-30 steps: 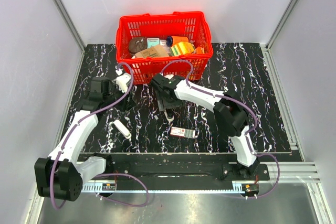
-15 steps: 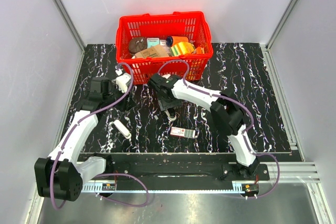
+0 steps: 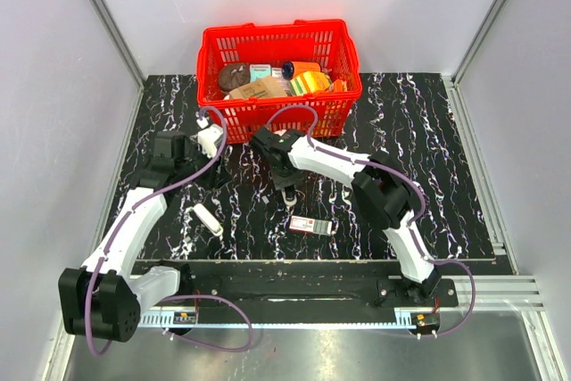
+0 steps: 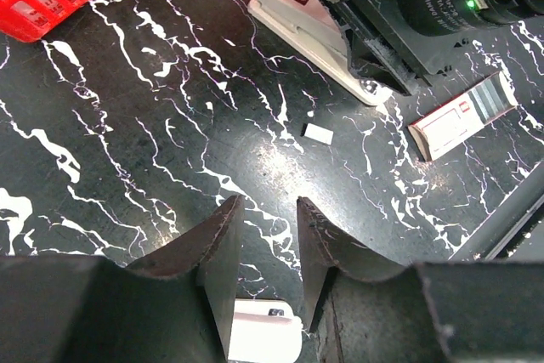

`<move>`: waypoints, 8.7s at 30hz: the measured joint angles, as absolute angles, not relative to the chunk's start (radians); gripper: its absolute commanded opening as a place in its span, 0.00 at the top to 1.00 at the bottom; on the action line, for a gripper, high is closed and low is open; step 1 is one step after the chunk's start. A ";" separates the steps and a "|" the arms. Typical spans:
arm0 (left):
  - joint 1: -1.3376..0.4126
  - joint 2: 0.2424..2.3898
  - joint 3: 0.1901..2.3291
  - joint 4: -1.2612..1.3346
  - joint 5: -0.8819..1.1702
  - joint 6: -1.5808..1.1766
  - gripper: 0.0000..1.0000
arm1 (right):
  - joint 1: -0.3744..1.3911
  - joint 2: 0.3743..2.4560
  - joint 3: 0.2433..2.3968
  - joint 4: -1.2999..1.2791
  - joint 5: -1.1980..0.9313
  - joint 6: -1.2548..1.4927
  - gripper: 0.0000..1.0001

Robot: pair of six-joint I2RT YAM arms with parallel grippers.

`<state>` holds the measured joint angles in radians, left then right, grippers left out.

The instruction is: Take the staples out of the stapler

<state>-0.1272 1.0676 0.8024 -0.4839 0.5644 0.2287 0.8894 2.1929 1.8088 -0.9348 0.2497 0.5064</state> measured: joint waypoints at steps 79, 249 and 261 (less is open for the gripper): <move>-0.216 1.193 0.744 -0.310 0.735 0.182 1.00 | 0.927 1.729 1.354 -0.240 0.045 0.933 1.00; -0.440 1.287 1.019 -0.710 0.168 0.813 0.83 | 0.899 1.342 0.844 -0.449 -0.205 0.546 0.42; -0.238 1.288 1.035 -0.718 0.315 0.627 0.80 | 1.153 1.643 1.029 -0.378 -0.200 0.732 0.48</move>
